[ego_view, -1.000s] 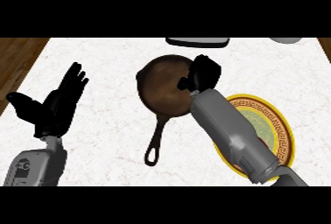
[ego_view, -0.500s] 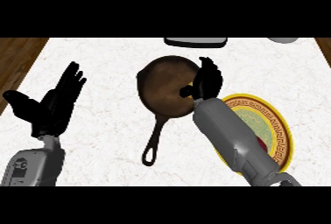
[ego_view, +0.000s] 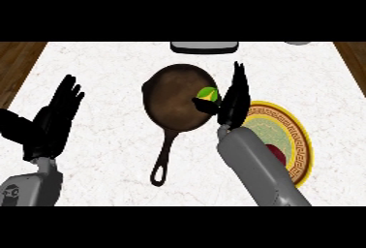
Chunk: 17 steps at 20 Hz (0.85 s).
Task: Pick the lemon from the plate and place it in the pan
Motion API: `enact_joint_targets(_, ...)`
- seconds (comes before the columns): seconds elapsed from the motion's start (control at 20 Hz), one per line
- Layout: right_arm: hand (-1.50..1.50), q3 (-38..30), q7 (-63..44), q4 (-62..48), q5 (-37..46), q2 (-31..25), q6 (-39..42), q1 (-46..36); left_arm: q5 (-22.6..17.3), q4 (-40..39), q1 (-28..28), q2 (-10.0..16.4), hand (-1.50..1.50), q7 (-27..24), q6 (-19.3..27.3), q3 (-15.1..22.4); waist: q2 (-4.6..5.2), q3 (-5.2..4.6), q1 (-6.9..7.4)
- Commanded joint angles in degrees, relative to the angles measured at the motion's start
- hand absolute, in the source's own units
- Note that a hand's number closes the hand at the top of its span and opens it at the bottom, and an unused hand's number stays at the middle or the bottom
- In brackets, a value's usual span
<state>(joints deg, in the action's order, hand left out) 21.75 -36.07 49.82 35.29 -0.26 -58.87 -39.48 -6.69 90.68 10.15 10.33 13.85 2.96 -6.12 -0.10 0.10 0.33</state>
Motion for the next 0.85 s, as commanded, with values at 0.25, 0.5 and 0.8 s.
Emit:
enact_joint_targets(0.25,-1.5,8.7,16.2,32.4,-11.6,-3.1,-2.8,27.4,1.3,0.9,-1.5,-2.2,0.0,0.0,2.0,1.1,-0.16,0.01,-1.36)
enact_joint_targets(0.5,-1.5,12.6,15.4,46.4,-7.8,-8.0,-1.1,39.4,1.3,0.8,-2.1,-1.4,0.0,-2.0,0.9,0.2,-0.06,-0.11,-0.88)
enact_joint_targets(0.8,-1.5,10.5,15.8,50.7,-4.9,-8.8,2.6,44.8,-0.2,1.8,-2.3,-1.0,0.0,-0.2,-0.8,-0.9,0.03,-0.11,-0.5)
